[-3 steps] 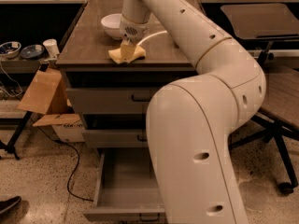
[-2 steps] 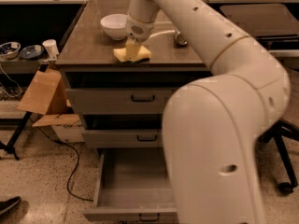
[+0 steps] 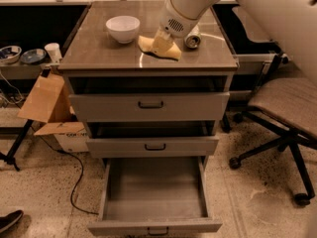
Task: Place sponge into bottom drawer
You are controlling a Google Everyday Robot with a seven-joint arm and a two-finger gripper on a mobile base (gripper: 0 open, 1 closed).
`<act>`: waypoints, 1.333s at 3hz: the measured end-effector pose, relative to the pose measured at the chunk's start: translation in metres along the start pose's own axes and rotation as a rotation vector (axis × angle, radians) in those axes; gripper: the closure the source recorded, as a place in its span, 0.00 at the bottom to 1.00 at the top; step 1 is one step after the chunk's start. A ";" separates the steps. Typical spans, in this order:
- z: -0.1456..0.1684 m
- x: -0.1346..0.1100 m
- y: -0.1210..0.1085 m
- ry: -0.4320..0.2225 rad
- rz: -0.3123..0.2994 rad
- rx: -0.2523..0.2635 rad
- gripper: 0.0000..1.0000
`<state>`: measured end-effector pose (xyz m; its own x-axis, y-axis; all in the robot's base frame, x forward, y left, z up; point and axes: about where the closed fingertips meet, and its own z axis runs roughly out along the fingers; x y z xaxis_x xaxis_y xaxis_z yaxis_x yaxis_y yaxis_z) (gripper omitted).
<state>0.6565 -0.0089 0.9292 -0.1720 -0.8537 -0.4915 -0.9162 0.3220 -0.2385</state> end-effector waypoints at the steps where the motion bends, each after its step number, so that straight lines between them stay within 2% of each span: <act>1: -0.028 0.017 0.040 -0.050 0.018 0.043 1.00; 2: 0.008 0.045 0.097 -0.036 -0.002 -0.064 1.00; 3: 0.096 0.072 0.148 -0.016 -0.028 -0.249 1.00; 4: 0.156 0.084 0.168 -0.008 -0.009 -0.351 1.00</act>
Offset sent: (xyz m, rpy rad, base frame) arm -0.1483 0.0019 -0.1349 0.0350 0.1730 0.1276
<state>0.5445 0.0370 0.7173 -0.1622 -0.8520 -0.4978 -0.9864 0.1532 0.0592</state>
